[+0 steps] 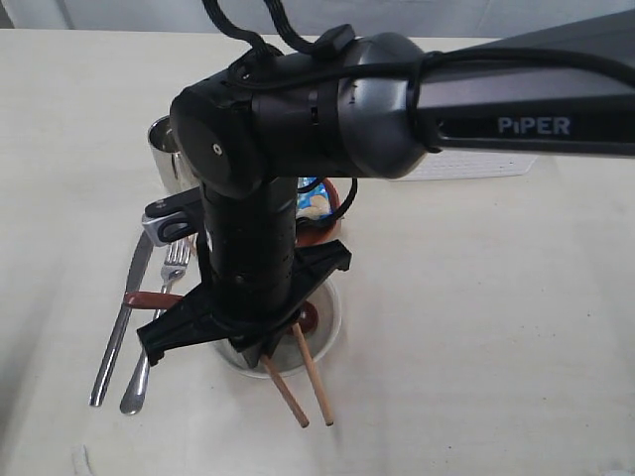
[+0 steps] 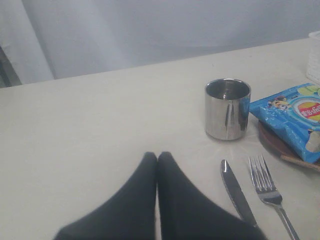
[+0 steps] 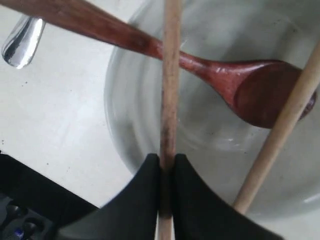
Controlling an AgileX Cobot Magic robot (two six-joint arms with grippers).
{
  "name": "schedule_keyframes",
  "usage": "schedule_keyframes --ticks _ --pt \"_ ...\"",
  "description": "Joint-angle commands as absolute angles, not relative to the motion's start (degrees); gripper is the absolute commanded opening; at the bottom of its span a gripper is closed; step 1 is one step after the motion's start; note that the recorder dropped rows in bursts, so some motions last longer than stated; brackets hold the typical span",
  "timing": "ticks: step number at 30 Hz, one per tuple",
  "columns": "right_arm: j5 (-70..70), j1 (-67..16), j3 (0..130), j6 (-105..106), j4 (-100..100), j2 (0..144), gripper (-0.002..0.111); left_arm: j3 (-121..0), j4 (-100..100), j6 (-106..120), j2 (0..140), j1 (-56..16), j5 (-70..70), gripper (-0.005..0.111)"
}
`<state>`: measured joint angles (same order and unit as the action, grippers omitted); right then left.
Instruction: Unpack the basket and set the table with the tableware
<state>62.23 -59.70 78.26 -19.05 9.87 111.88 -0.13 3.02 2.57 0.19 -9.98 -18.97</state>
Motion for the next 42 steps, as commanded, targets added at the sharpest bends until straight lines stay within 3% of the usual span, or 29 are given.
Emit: schedule_keyframes --ticks 1,7,12,14,26,34,42 --pt "62.2 -59.6 78.5 -18.1 10.4 111.6 0.0 0.0 2.9 2.5 0.0 -9.8 -18.6 0.0" --pt "62.2 -59.6 78.5 -18.8 10.4 111.6 0.003 0.0 2.9 2.5 0.0 -9.8 -18.6 0.0" --pt "62.2 -59.6 78.5 -19.7 10.4 111.6 0.035 0.0 2.9 2.5 0.0 -9.8 -18.6 0.0" --pt "62.5 -59.6 78.5 -20.3 10.4 111.6 0.043 0.0 2.9 2.5 0.0 -9.8 -18.6 0.0" --pt "63.2 -59.5 78.6 -18.7 6.7 106.0 0.041 0.0 2.9 2.5 0.0 -9.8 -18.6 0.0" --pt "64.7 -58.8 78.6 -25.8 -3.5 104.9 0.067 0.0 2.9 2.5 0.0 -9.8 -18.6 0.0" --pt "62.6 -58.5 78.6 -15.4 3.1 107.2 0.068 0.0 2.9 2.5 0.0 -9.8 -18.6 0.0"
